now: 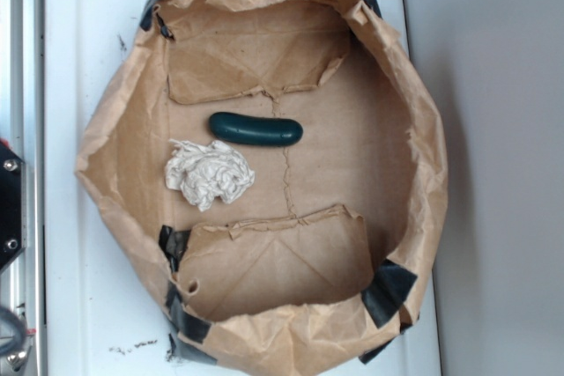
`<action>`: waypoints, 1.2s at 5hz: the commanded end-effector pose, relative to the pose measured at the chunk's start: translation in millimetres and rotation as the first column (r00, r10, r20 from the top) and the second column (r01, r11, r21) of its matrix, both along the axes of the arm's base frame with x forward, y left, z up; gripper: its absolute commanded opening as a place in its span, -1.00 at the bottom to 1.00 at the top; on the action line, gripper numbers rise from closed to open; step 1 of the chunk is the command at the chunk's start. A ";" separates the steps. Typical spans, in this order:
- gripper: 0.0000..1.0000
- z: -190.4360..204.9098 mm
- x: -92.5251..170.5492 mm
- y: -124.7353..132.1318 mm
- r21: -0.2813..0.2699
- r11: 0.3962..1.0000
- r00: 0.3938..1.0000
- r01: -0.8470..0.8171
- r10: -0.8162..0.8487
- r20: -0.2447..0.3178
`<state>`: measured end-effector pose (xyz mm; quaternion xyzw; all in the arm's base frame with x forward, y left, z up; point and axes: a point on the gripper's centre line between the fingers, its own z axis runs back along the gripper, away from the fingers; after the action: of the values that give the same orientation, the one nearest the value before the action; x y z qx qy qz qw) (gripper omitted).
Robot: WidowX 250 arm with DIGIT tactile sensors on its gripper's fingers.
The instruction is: Grab the white paper.
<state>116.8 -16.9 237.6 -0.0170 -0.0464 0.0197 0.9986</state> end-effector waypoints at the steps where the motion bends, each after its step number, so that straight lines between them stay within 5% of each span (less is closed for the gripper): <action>1: 1.00 0.0 0.0 0.0 0.000 1.000 1.000 0.000 0.000 0.000; 3: 1.00 -5.6 64.7 13.6 -0.024 1.000 0.998 0.013 -0.012 0.054; 4: 1.00 7.8 95.9 18.1 -0.089 0.996 0.997 0.013 -0.007 0.073; 6: 1.00 7.8 95.9 18.1 -0.089 0.996 0.997 0.013 -0.007 0.073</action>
<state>211.8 -2.9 231.6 -0.0646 -0.0665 0.0078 0.9957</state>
